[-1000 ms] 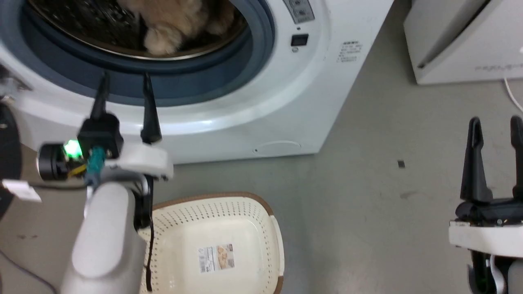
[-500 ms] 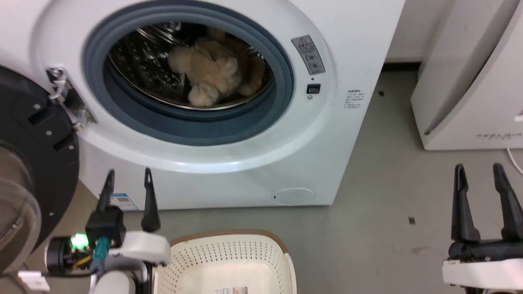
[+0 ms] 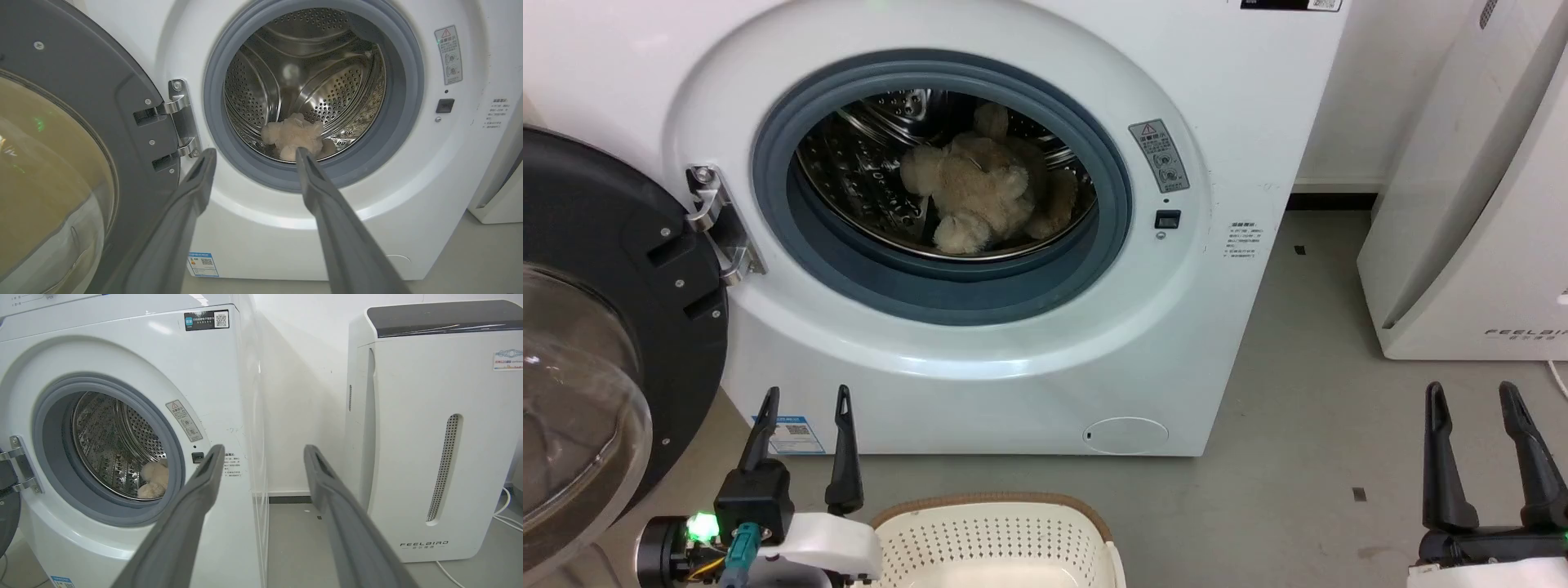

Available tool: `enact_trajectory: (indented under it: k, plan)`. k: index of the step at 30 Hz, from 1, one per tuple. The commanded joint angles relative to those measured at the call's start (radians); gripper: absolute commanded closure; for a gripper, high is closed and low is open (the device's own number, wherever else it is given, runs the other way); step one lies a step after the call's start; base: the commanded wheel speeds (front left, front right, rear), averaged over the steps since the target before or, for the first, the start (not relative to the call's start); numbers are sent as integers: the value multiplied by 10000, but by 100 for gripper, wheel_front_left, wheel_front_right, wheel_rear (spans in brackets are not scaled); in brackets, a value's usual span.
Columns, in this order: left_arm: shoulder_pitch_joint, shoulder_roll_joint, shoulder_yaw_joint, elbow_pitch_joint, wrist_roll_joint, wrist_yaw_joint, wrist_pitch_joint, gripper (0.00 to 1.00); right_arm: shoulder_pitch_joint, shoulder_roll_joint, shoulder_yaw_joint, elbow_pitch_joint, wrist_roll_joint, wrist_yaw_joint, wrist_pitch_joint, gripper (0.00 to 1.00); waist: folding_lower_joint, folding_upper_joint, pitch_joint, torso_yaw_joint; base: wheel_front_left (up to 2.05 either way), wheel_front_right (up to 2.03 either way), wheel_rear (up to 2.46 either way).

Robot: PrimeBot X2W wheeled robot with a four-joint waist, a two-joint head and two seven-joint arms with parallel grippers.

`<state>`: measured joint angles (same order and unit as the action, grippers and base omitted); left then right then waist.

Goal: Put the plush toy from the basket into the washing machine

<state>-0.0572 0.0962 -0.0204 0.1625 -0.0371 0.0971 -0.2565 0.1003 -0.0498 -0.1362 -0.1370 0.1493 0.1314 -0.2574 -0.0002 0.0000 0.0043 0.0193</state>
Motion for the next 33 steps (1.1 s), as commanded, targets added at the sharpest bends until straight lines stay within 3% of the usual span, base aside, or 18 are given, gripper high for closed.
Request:
enact_trajectory:
  k: [1, 3, 4, 33]
  plan:
    - [176, -68, 13, -96, 15, -63, -53, 0, 184, -4, -10, 54, -24, -7, -44, 0, 2, 0, -59, -5, 0, 0, 0]
    - [188, -96, 19, -96, 21, -112, -53, 0, 206, -4, -10, 85, -33, -7, -44, 0, 2, 0, -82, -5, 0, 0, 0]
    - [66, -89, 16, -44, -3, -97, 8, 100, 36, 0, -1, 49, -1, 0, 4, 100, 2, 0, -84, -6, 0, 0, 0]
    - [170, -171, 54, -366, 71, -277, 537, 100, -188, -1, 283, 321, -308, 0, 533, 100, 2, 0, -76, -44, 0, 0, 0]
